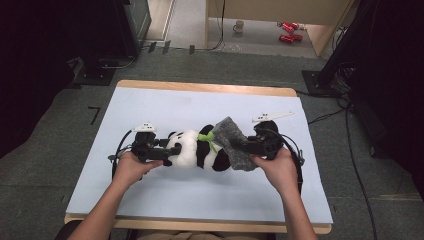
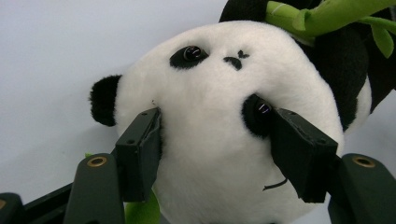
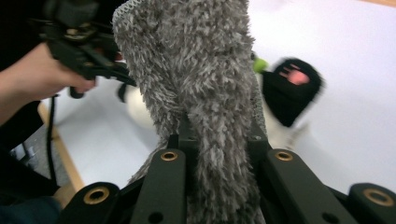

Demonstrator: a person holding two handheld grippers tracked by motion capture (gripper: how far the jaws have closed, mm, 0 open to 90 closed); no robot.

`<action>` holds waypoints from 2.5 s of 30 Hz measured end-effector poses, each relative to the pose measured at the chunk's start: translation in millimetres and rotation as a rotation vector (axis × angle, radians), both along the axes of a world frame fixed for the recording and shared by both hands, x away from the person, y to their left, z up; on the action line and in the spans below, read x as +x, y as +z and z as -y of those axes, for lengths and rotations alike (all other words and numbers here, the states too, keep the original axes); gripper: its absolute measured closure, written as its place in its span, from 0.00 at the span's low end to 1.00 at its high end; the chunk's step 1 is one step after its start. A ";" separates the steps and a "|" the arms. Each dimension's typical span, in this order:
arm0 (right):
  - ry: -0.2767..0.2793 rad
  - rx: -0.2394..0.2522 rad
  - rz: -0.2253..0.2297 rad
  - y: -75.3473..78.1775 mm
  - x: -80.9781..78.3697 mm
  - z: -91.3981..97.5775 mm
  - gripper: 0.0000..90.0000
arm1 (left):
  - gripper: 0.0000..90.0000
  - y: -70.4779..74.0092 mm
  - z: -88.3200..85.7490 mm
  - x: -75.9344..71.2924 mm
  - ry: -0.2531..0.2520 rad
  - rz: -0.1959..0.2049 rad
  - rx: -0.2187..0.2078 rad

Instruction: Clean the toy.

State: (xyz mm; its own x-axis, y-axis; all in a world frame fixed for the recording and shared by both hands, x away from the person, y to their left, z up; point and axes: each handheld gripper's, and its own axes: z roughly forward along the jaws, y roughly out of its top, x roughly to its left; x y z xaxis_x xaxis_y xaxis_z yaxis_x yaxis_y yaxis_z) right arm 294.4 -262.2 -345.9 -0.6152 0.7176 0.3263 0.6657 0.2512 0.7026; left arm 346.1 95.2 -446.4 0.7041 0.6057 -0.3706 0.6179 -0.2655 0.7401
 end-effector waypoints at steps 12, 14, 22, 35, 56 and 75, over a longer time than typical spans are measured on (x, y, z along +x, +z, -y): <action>0.072 -0.024 -0.065 -32.5 6.3 -25.5 0.84 | 0.40 -0.2 1.7 -1.9 -0.019 0.011 0.015; 0.058 -0.006 -0.068 -36.4 8.9 -20.1 0.84 | 0.40 -0.2 1.8 -1.9 -0.019 0.012 0.014; 0.039 0.022 -0.073 -41.2 12.3 -6.1 0.84 | 0.40 -0.3 1.8 -1.9 -0.020 0.012 0.012; 0.003 0.040 -0.076 -46.6 17.3 7.4 0.85 | 0.40 -0.5 1.6 -1.6 -0.021 0.011 0.008; 0.004 0.032 0.016 -8.5 2.3 1.8 0.84 | 0.40 -1.4 -0.1 0.2 -0.006 -0.005 -0.003; -0.002 0.038 -0.052 -46.1 15.7 -1.6 0.83 | 0.40 -1.1 1.6 -1.6 -0.019 0.010 0.005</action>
